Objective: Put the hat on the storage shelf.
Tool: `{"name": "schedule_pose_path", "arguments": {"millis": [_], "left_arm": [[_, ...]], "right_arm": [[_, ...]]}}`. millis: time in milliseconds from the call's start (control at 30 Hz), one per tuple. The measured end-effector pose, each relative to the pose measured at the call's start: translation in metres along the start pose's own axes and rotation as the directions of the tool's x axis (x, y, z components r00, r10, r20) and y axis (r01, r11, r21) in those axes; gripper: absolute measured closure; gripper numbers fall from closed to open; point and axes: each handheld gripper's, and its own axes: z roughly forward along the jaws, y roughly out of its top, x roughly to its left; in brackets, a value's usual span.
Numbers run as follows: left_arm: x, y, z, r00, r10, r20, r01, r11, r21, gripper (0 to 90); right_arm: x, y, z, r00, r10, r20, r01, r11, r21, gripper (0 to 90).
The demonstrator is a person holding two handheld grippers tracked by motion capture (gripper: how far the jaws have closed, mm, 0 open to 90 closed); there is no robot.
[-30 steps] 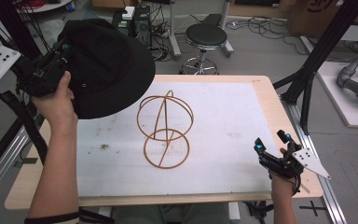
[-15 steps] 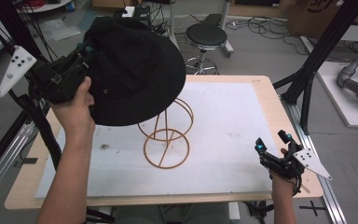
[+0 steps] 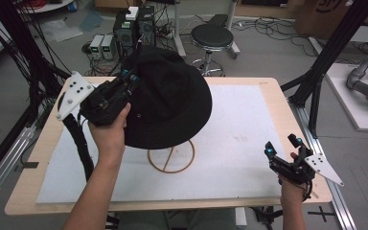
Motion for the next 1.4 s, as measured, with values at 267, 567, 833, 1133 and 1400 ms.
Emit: {"name": "schedule_pose_path", "arguments": {"millis": [267, 567, 833, 1133, 1400], "left_arm": [[-0.004, -0.023, 0.005, 0.9997, -0.02, 0.01, 0.02, 0.9983, 0.055, 87.9], [-0.003, -0.03, 0.003, 0.9999, -0.012, 0.008, 0.011, 0.9981, 0.06, 77.4], [0.0, -0.03, 0.004, 0.9997, -0.012, -0.024, 0.013, 0.9972, 0.073, 57.4], [0.009, -0.028, 0.003, 0.9953, -0.02, -0.095, 0.029, 0.9957, 0.088, 15.6], [0.019, -0.02, -0.008, 0.9912, 0.011, -0.132, -0.001, 0.9967, 0.081, 12.0]], "right_arm": [[0.0, 0.0, -0.001, 0.9999, 0.009, 0.005, -0.009, 1.0, 0.0, 10.8], [-0.001, 0.0, -0.001, 1.0, 0.004, 0.003, -0.004, 1.0, 0.0, 10.8], [0.0, 0.0, -0.001, 1.0, 0.001, 0.001, -0.001, 1.0, 0.0, 10.8], [0.0, 0.0, -0.001, 1.0, -0.003, -0.007, 0.003, 1.0, -0.008, 10.8], [0.001, 0.0, 0.0, 0.9999, -0.005, -0.011, 0.005, 1.0, -0.006, 10.8]]}}
